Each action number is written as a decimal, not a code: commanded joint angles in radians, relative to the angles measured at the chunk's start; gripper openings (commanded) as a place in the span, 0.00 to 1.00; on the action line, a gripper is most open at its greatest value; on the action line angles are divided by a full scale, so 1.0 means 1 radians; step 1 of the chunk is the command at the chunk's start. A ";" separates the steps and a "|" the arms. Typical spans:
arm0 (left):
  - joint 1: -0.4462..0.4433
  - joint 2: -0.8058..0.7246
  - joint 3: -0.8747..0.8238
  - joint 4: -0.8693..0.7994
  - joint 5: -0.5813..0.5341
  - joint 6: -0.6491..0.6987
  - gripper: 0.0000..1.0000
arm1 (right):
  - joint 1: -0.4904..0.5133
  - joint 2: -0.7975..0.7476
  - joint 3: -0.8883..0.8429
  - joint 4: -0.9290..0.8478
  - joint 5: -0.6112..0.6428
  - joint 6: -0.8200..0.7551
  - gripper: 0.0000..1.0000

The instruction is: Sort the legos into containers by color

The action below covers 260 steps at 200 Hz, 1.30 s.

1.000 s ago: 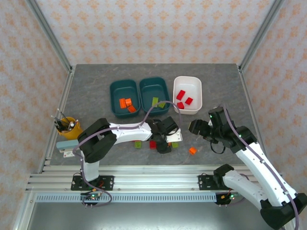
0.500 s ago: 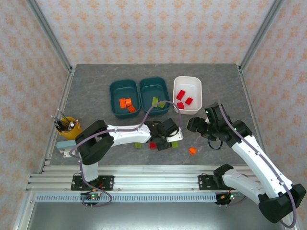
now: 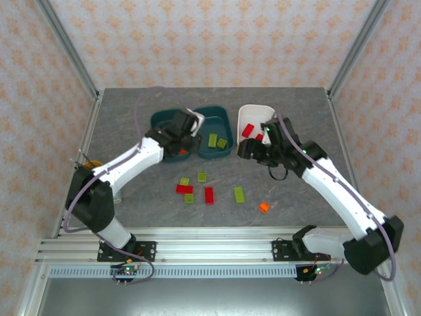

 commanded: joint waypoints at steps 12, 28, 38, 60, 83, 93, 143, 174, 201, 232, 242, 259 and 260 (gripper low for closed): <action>0.168 0.154 0.161 -0.128 0.046 -0.285 0.27 | 0.037 0.171 0.154 0.121 -0.037 -0.040 0.72; 0.227 0.233 0.241 -0.131 0.087 -0.357 0.27 | 0.037 0.230 0.201 0.144 -0.033 -0.032 0.72; 0.250 0.283 0.299 -0.142 0.101 -0.383 0.27 | 0.038 0.265 0.229 0.145 -0.040 -0.034 0.72; 0.289 0.422 0.413 -0.163 0.143 -0.436 0.27 | 0.037 0.326 0.270 0.138 -0.057 -0.030 0.72; 0.321 0.516 0.486 -0.151 0.191 -0.505 0.28 | 0.037 0.348 0.273 0.147 -0.061 -0.019 0.72; 0.324 0.546 0.509 -0.146 0.207 -0.517 0.28 | 0.037 0.352 0.270 0.147 -0.060 -0.016 0.72; 0.325 0.625 0.548 -0.129 0.235 -0.542 0.31 | 0.037 0.356 0.252 0.148 -0.061 -0.007 0.72; 0.321 0.618 0.503 -0.114 0.250 -0.550 0.32 | 0.037 0.364 0.252 0.144 -0.066 -0.006 0.72; 0.310 0.571 0.439 -0.097 0.248 -0.551 0.41 | 0.037 0.365 0.249 0.135 -0.065 -0.012 0.72; 0.295 0.501 0.388 -0.096 0.218 -0.551 0.59 | 0.037 0.364 0.245 0.110 -0.051 -0.031 0.73; 0.291 0.476 0.380 -0.105 0.201 -0.551 0.64 | 0.037 0.361 0.244 0.100 -0.043 -0.039 0.73; 0.279 0.428 0.370 -0.128 0.164 -0.554 0.72 | 0.037 0.354 0.239 0.085 -0.029 -0.047 0.73; 0.278 0.425 0.370 -0.130 0.162 -0.554 0.72 | 0.038 0.354 0.238 0.083 -0.029 -0.048 0.73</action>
